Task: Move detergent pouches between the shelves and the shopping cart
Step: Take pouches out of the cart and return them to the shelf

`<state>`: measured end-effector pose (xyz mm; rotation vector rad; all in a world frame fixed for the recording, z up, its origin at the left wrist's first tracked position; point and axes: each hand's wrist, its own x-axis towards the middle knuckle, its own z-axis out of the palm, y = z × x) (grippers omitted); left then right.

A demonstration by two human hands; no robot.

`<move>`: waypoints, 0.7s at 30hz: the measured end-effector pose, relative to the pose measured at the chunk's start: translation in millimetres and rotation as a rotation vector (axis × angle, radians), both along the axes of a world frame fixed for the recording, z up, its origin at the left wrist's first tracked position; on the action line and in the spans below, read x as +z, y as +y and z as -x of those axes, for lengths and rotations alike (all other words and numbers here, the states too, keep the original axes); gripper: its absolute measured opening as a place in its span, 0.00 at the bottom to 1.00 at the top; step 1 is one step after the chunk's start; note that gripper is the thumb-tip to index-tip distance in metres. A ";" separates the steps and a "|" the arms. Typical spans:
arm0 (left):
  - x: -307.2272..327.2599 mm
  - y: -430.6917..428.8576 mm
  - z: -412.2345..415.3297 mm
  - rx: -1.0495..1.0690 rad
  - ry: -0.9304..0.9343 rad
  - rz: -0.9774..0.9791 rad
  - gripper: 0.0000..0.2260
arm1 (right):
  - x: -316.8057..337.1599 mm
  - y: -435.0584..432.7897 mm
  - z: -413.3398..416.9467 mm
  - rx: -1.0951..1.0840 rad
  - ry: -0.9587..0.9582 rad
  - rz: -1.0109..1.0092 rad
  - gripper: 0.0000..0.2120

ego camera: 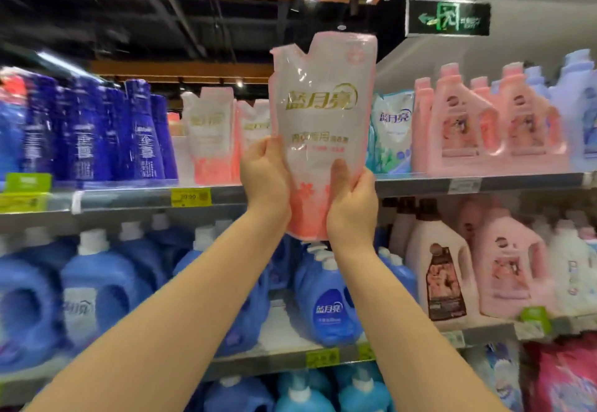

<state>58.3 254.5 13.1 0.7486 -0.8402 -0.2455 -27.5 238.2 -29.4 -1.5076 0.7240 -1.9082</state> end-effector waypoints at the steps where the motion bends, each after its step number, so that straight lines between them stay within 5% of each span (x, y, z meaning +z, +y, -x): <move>1: 6.9 -8.0 -9.6 0.033 -0.026 0.014 0.13 | 6.7 -11.5 -9.2 0.012 0.017 0.021 0.16; 7: 52.2 -66.9 -51.6 0.158 -0.130 0.020 0.13 | 54.4 -93.8 -54.1 0.104 0.097 0.098 0.21; 13: 79.9 -112.9 -64.4 0.200 -0.017 0.102 0.17 | 96.5 -168.7 -95.1 0.215 0.180 0.137 0.22; 21: 79.2 -192.8 -150.9 0.270 0.059 -0.061 0.12 | 110.9 -225.2 -146.3 0.256 0.475 0.001 0.26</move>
